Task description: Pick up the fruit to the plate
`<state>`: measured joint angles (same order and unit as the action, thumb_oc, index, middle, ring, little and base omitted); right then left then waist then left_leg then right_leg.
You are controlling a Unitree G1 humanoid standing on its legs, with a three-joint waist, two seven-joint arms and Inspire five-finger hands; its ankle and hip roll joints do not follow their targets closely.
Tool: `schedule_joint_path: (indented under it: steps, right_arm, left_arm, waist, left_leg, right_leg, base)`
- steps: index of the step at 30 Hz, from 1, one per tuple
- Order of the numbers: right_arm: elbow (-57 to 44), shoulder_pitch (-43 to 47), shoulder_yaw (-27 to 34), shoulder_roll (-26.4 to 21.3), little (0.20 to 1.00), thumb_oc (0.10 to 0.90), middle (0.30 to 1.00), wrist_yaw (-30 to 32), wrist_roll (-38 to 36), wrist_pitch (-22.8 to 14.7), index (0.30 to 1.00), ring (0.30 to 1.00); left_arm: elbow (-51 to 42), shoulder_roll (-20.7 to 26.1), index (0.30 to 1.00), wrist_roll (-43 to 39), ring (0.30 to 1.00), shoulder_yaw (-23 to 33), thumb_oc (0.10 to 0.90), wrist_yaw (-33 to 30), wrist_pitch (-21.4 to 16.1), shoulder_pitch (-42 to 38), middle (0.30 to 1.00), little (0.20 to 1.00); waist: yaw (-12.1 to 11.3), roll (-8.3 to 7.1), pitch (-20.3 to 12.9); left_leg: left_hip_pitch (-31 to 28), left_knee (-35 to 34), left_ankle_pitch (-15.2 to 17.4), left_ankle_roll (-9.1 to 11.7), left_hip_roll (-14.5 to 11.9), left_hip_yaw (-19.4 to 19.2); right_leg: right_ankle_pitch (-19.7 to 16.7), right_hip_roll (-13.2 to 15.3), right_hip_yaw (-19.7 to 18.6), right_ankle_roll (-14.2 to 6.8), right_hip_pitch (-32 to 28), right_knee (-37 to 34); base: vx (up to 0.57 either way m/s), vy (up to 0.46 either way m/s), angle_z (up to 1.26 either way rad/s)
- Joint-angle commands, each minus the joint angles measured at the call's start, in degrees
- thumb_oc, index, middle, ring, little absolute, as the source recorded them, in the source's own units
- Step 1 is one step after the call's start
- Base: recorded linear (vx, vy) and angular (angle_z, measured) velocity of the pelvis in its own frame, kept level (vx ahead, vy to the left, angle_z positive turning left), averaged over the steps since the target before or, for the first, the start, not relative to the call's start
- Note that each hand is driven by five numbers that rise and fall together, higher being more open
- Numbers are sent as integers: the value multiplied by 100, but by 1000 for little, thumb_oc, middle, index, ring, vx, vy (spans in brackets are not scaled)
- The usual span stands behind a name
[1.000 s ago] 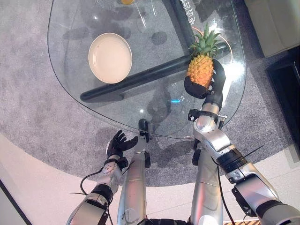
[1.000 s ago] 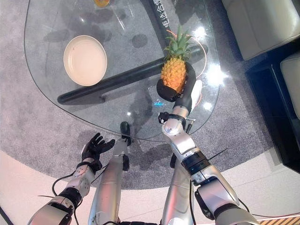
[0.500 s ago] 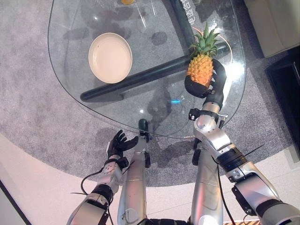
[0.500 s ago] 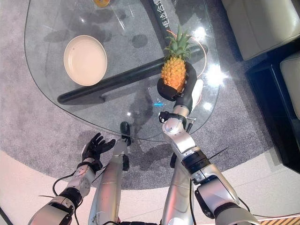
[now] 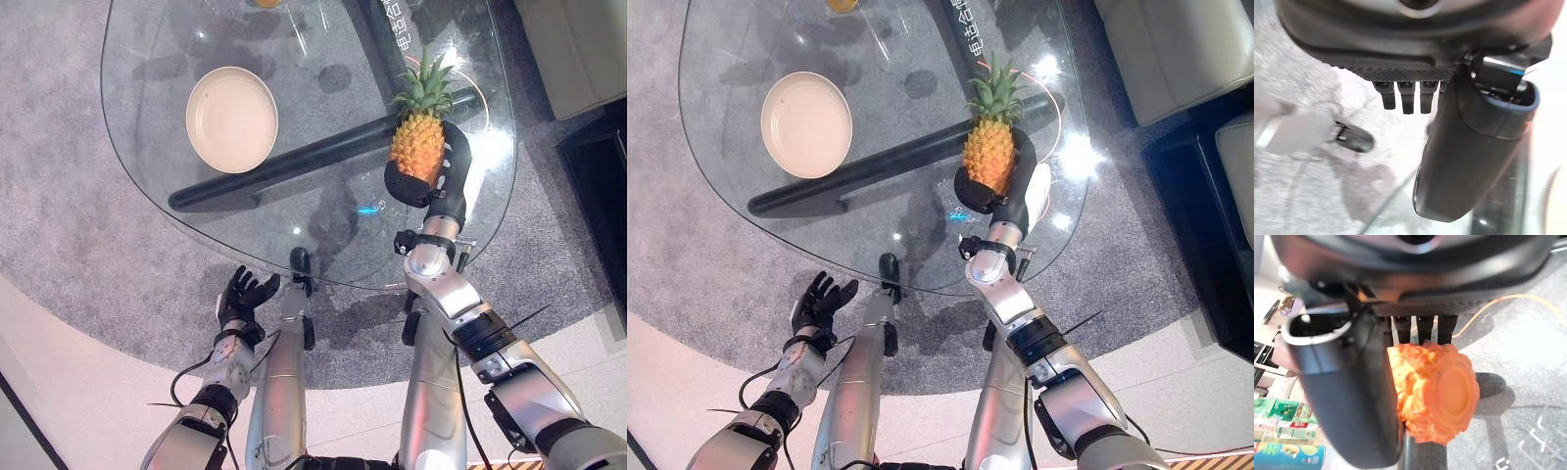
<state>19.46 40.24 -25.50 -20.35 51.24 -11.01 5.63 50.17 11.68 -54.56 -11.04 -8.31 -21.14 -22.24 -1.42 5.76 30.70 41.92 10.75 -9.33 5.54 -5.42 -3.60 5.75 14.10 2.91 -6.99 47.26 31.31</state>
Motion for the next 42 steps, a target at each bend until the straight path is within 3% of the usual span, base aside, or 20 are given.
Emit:
schedule_joint_path:
  steps: [1, 12, 23, 30, 35, 42]
  right_arm:
    - [-714, 137, 106, -161, 200, 100, 300, -142, 684, -392, 300, 300]
    - [-1017, 179, 302, -530, 200, 100, 300, -502, 1402, -636, 300, 300]
    - [-1240, 127, 454, -780, 200, 100, 300, -397, 2148, -1020, 300, 300]
    - [-1413, 271, 422, -728, 200, 100, 300, -306, 2428, -1101, 300, 300]
    - [-1581, 307, 419, -736, 200, 100, 300, -220, 2552, -1159, 300, 300]
    - [-1722, 381, 548, -668, 200, 100, 300, -273, 2747, -1244, 300, 300]
  left_arm:
    - [-126, 207, 900, -380, 900, 239, 800, -152, -569, 80, 900, 900]
    - [-996, 622, 900, -418, 900, 776, 800, -779, -1216, -481, 900, 900]
    - [-1623, 863, 900, 317, 900, 1290, 800, -2448, -1909, -878, 900, 900]
    - [-1866, 923, 900, 1317, 900, 1413, 800, -3482, -2256, -1126, 900, 900]
    - [-2285, 935, 900, 2505, 900, 1357, 800, -4016, -2270, -1235, 900, 900]
    - [-3149, 916, 900, 3090, 900, 1178, 800, -3730, -2054, -1362, 900, 900]
  waist:
    - [-18, 191, -91]
    - [54, 177, -91]
    - [81, 123, -91]
    - [50, 47, -91]
    - [21, 10, -91]
    - [-16, 3, -91]
  left_leg:
    - [-122, 396, 528, -169, 296, -31]
    - [-140, 433, 564, -139, 254, -43]
    - [-120, 455, 629, -107, 265, -38]
    - [-59, 468, 644, -101, 258, -17]
    - [-27, 469, 660, -100, 245, 3]
    - [-10, 426, 633, -113, 249, 13]
  right_leg:
    - [-543, -150, 391, 132, -216, -787]
    - [-448, -143, 351, 157, -216, -700]
    - [-359, -127, 377, 171, -267, -727]
    - [-360, -148, 408, 171, -278, -776]
    - [-370, -157, 423, 160, -280, -793]
    - [-447, -155, 449, 137, -295, -872]
  base:
    - [0, 0, 0]
    - [-1, -6, 0]
    - [0, 0, 0]
    - [-3, -19, 0]
    - [4, -13, 1]
    - [0, -4, 1]
